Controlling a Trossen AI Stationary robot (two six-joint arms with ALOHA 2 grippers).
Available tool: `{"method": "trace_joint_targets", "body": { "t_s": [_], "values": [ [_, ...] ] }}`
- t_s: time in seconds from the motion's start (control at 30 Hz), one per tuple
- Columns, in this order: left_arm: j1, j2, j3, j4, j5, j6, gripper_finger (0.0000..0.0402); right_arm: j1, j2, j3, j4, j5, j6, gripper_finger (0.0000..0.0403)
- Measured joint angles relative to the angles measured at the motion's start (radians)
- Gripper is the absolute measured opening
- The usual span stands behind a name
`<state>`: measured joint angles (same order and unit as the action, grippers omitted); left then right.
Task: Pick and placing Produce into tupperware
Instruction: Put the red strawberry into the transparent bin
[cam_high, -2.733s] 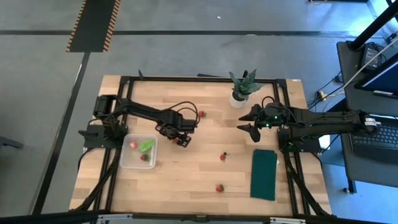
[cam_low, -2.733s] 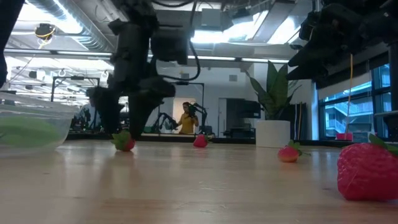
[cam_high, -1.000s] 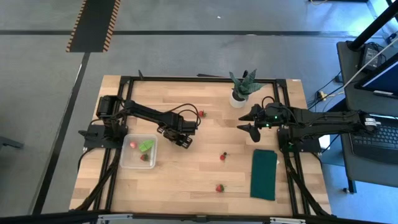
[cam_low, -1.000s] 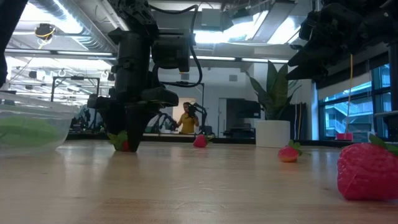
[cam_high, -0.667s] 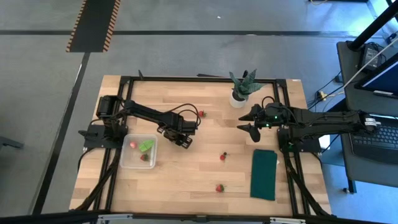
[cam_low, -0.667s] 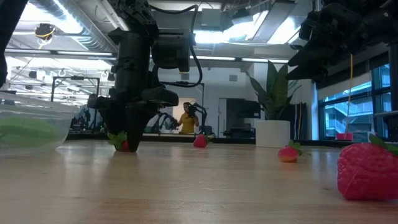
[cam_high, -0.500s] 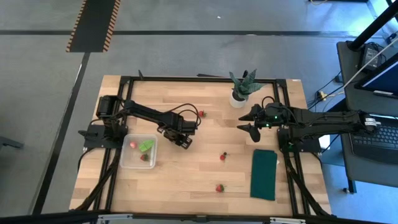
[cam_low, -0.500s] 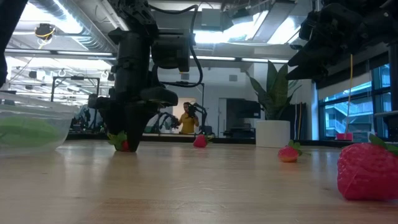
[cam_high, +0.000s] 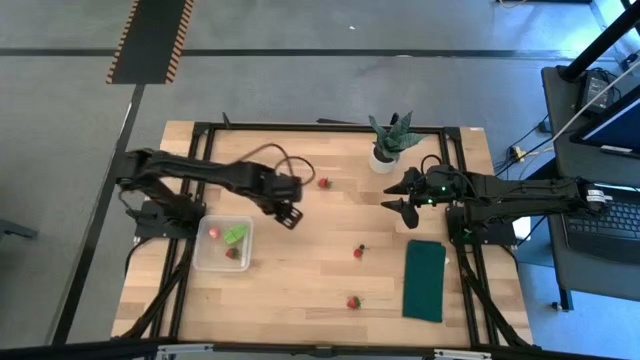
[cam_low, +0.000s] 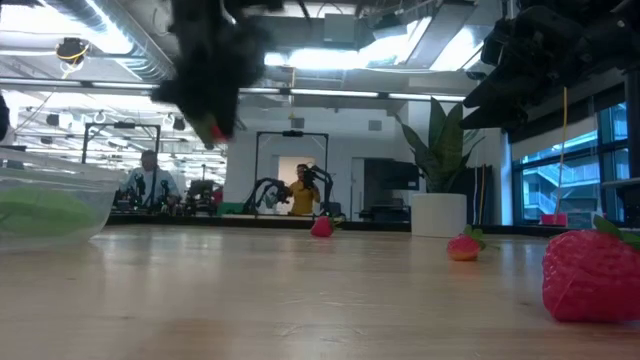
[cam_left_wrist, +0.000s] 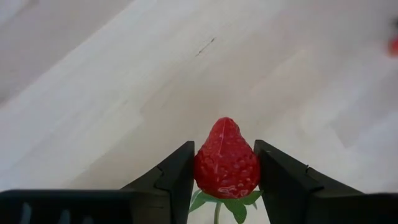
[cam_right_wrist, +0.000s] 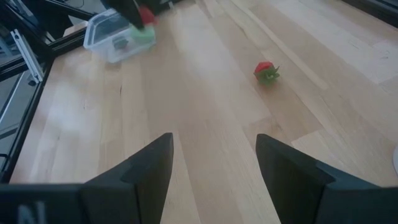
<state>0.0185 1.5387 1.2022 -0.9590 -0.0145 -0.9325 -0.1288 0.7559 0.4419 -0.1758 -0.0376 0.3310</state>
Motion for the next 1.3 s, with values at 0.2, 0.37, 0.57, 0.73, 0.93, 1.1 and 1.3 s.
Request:
{"method": "trace_joint_targets", "body": {
  "t_s": [0.2,0.37,0.57,0.73,0.93,1.1,1.3],
  "values": [
    [-0.029,-0.186,0.038,-0.191,0.063,-0.052,0.0138,0.000,0.000,0.000,0.000,0.000,-0.011,0.0232],
    [-0.081,-0.282,0.041,-0.390,0.069,-0.223,0.0150,-0.004,0.000,0.000,0.002,0.000,-0.029,0.0232],
    [-0.166,-0.294,0.041,-0.585,0.047,-0.380,0.0147,-0.014,0.000,0.000,0.009,0.002,-0.052,0.0232],
    [-0.202,-0.293,-0.004,-0.558,0.020,-0.458,0.0148,-0.013,0.000,0.000,0.054,0.002,-0.070,0.0232],
    [-0.221,-0.294,-0.147,-0.484,0.094,-0.502,0.0156,-0.013,0.000,0.000,0.062,0.002,-0.078,0.0232],
    [-0.225,-0.293,-0.299,-0.257,0.139,-0.501,0.0149,-0.013,0.000,0.000,0.063,0.000,-0.077,0.0232],
    [-0.225,-0.293,-0.437,-0.151,0.154,-0.517,0.0157,-0.013,0.000,0.000,0.063,0.000,-0.074,0.0232]
  ]
}}
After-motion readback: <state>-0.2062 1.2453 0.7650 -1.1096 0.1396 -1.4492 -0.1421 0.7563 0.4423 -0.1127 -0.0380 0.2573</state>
